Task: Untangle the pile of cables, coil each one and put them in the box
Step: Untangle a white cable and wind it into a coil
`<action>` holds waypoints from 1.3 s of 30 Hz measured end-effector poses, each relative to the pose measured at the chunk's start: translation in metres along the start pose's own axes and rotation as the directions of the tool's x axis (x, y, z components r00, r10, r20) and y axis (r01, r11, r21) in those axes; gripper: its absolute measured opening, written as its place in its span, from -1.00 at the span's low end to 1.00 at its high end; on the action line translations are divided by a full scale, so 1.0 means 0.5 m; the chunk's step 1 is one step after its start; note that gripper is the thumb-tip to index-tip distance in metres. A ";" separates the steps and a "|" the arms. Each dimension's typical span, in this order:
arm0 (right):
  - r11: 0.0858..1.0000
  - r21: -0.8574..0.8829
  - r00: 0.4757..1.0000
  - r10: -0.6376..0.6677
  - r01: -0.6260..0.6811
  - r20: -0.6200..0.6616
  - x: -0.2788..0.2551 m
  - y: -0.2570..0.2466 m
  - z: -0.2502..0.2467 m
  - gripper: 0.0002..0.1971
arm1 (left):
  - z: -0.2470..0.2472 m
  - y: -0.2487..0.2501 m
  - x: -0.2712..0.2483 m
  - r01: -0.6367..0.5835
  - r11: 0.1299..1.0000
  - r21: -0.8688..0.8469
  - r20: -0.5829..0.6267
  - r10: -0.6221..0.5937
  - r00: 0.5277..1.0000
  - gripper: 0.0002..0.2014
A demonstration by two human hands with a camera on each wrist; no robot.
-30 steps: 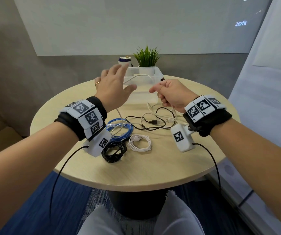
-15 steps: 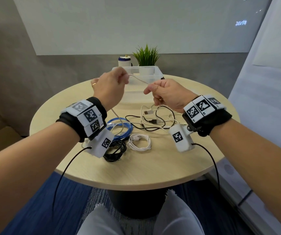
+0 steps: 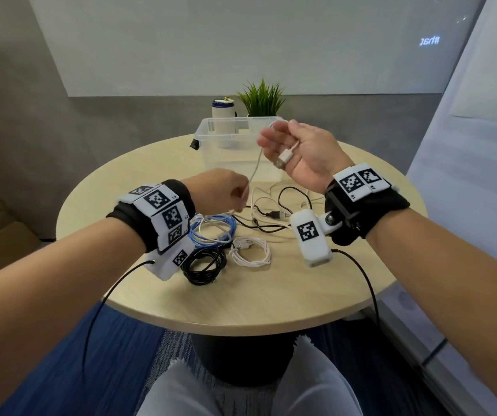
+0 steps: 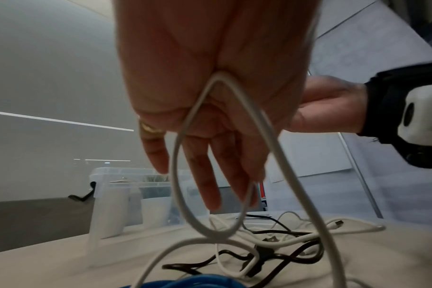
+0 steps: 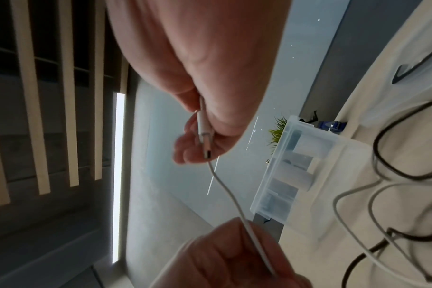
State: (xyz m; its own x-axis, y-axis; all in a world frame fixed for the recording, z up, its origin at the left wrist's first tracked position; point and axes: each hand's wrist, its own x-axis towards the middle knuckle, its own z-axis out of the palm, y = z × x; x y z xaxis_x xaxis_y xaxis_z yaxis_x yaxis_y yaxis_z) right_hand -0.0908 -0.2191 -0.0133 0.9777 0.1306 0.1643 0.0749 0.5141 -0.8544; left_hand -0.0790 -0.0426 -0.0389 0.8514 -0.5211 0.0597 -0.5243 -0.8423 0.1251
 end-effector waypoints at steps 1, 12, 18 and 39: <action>0.999 0.046 1.000 -0.010 0.011 -0.017 0.003 0.000 0.001 -0.66 | -0.002 0.008 -0.003 -0.032 0.999 0.004 0.041 0.032 0.999 -0.93; 0.273 -0.958 0.988 -0.145 0.091 0.053 0.002 0.017 -0.035 -0.71 | -0.039 0.008 -0.021 -0.116 0.979 -0.168 -0.025 0.113 0.993 -0.84; 0.459 -0.886 0.995 0.034 0.069 0.096 -0.005 0.034 -0.022 -0.61 | -0.066 -0.005 -0.011 -0.048 0.986 -0.157 -0.424 -0.023 0.906 -0.79; 0.927 -0.355 0.987 -0.150 0.120 -0.058 0.008 0.009 0.002 -0.72 | -0.013 -0.003 -0.024 -0.022 0.993 -0.115 0.194 0.044 0.980 -0.84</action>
State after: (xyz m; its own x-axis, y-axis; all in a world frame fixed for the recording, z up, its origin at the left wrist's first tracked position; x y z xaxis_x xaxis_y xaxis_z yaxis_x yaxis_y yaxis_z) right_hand -0.0867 -0.2154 -0.0161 0.9651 0.0029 0.2619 0.2565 0.1909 -0.9475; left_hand -0.0882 -0.0344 -0.0331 0.8082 -0.5747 -0.1284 -0.5377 -0.8091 0.2371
